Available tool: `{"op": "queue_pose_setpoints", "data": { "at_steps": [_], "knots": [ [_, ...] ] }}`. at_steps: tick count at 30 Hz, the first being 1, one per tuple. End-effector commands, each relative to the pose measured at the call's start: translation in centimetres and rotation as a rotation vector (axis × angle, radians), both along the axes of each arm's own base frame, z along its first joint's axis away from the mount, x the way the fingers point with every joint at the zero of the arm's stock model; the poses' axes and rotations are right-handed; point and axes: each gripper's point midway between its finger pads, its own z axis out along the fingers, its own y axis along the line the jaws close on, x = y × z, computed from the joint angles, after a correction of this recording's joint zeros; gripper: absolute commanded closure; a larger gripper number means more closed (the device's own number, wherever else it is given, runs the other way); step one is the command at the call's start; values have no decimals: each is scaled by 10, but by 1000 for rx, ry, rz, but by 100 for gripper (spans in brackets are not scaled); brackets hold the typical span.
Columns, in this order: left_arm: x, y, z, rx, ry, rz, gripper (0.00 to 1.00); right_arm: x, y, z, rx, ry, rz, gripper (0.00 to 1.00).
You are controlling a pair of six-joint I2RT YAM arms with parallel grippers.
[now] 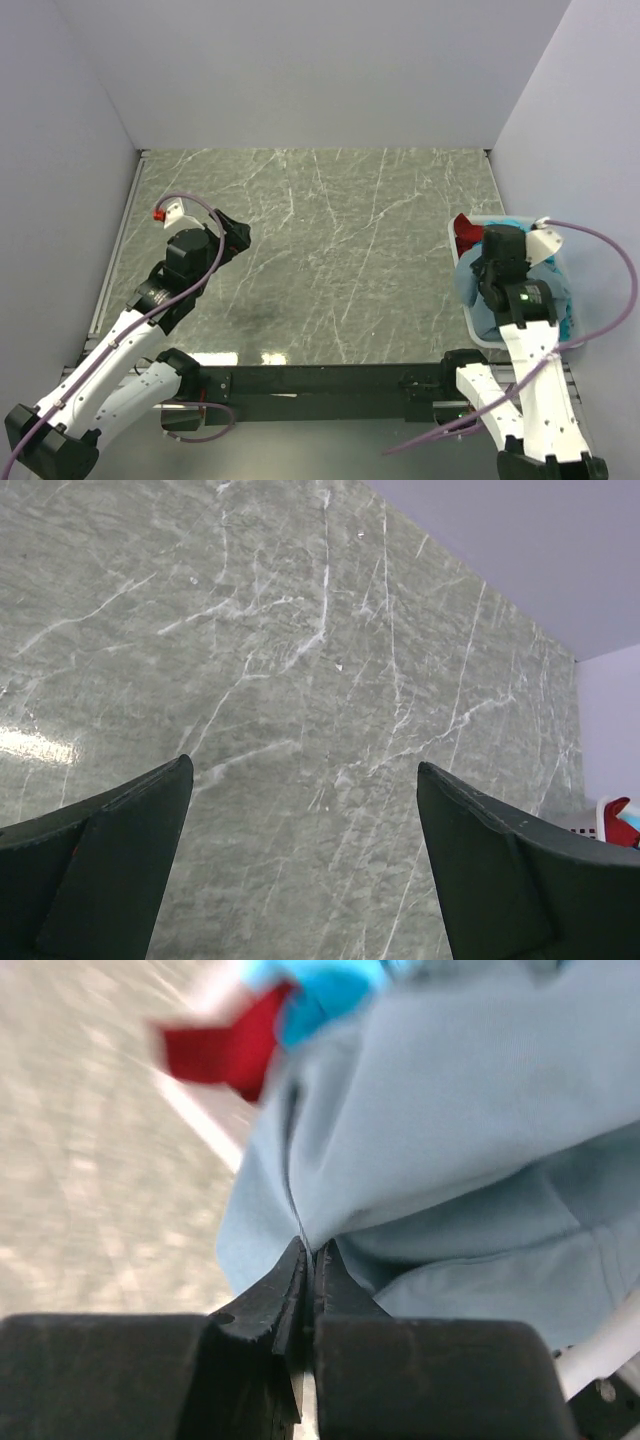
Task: Fold and stack the t-shirts
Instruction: Grab the tshirt from the pile
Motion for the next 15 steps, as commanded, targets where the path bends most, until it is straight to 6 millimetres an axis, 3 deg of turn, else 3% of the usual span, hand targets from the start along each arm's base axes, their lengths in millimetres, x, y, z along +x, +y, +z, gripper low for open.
{"op": "queue_pose_setpoints", "data": {
  "at_steps": [1, 6, 8, 9, 11, 12, 14, 15],
  "knots": [
    [0, -2, 10, -5, -46, -20, 1, 9, -4, 84, -53, -225, 40, 100],
    [-1, -1, 13, -22, -45, -11, 1, 22, 24, 174, -39, -442, 236, 100],
    [-2, -1, 17, -25, -52, -11, 1, 34, 35, 199, -41, -495, 312, 100],
    [-4, 0, 21, -33, -64, -11, 1, 35, 43, 223, -36, -552, 353, 100],
    [-6, -3, 28, -40, -93, -37, 1, 52, 66, 244, -15, -584, 484, 100],
    [-8, -4, 33, -49, -114, -49, 1, 52, 75, 270, -14, -636, 537, 100],
    [-11, -5, 38, -71, -129, -60, 1, 70, 111, 280, 14, -629, 692, 100],
    [-13, -4, 37, -75, -121, -58, 1, 67, 122, 302, -1, -672, 733, 100]
  ]
}}
